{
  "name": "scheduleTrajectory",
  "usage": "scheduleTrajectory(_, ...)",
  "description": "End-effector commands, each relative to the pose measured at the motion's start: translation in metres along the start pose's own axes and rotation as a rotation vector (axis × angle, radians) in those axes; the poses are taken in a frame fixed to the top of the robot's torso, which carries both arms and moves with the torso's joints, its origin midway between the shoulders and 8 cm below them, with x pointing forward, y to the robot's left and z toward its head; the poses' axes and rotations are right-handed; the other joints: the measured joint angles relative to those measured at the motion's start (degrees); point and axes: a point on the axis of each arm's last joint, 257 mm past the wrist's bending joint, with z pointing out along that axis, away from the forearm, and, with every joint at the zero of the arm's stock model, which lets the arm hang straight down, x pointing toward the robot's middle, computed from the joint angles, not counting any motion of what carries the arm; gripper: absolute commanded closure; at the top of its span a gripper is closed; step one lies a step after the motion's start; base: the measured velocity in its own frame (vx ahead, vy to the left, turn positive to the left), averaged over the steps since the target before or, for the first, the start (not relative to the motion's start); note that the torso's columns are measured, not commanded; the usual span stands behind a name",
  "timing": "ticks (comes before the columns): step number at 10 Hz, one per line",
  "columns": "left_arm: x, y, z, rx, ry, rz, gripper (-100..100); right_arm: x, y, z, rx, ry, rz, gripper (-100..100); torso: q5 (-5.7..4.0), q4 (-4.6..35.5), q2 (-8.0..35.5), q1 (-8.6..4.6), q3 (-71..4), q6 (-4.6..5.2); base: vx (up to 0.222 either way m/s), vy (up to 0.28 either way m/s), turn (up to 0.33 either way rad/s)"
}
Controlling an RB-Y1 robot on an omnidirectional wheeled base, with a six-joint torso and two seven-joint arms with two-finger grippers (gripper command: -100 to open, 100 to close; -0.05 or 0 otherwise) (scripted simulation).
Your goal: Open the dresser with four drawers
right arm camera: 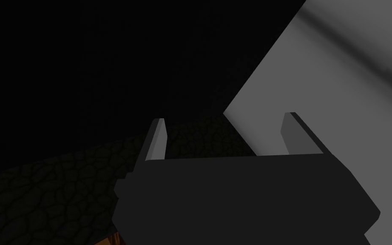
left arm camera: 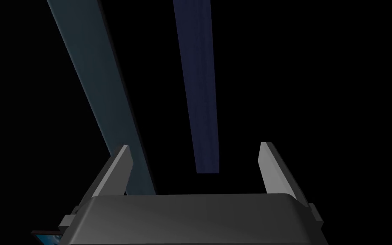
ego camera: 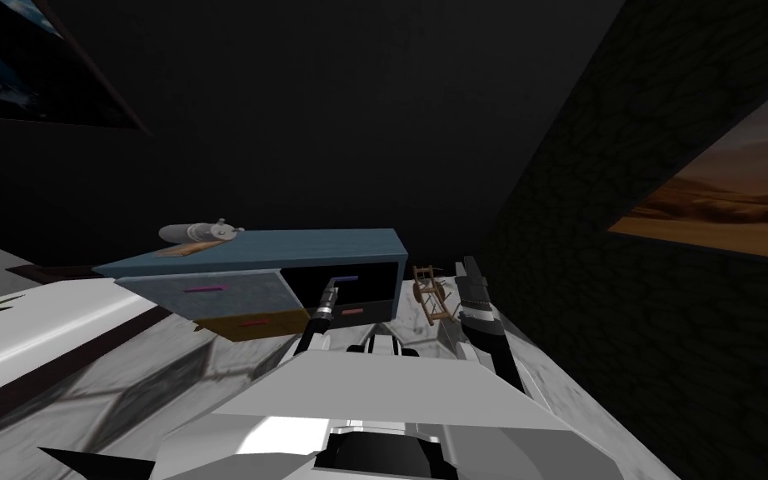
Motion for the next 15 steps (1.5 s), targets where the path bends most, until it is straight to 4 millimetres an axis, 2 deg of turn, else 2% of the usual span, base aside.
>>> scheduleTrajectory(1, 0.015, 0.006, 0.000, -0.013, -0.018, -0.057, -100, 0.000, 0.000, 0.000, 0.000, 0.000, 0.000, 0, 0.00, 0.1, 0.2, 0.03, 0.1, 0.00, 0.050, 0.024, -0.001)
scheduleTrajectory(3, 0.009, -0.001, 0.004, -0.011, -0.016, -0.045, -100, 0.000, 0.000, 0.000, 0.000, 0.000, 0.000, 0, -0.01, 0.1, 0.3, -0.02, 0.2, 0.00, 0.051, 0.011, -0.006)
scheduleTrajectory(4, 0.010, 0.001, 0.002, -0.009, -0.015, -0.044, -100, 0.000, 0.000, 0.000, 0.000, 0.000, 0.000, 0, -0.01, 0.0, 0.0, 0.03, 0.0, 0.00, 0.052, 0.010, -0.004)
scheduleTrajectory(5, 0.009, 0.001, 0.002, -0.010, -0.015, -0.045, 100, 0.000, 0.000, 0.000, 0.000, 0.000, 0.000, 0, 0.00, 0.0, 0.0, 0.02, 0.0, -0.01, 0.006, 0.002, 0.001)
scheduleTrajectory(15, 0.012, -0.006, -0.013, -0.007, -0.001, -0.046, 100, 0.000, 0.000, 0.000, -0.001, 0.000, 0.001, 0, -0.10, 0.2, 0.3, -0.07, 0.2, -0.05, -0.166, -0.030, 0.013)
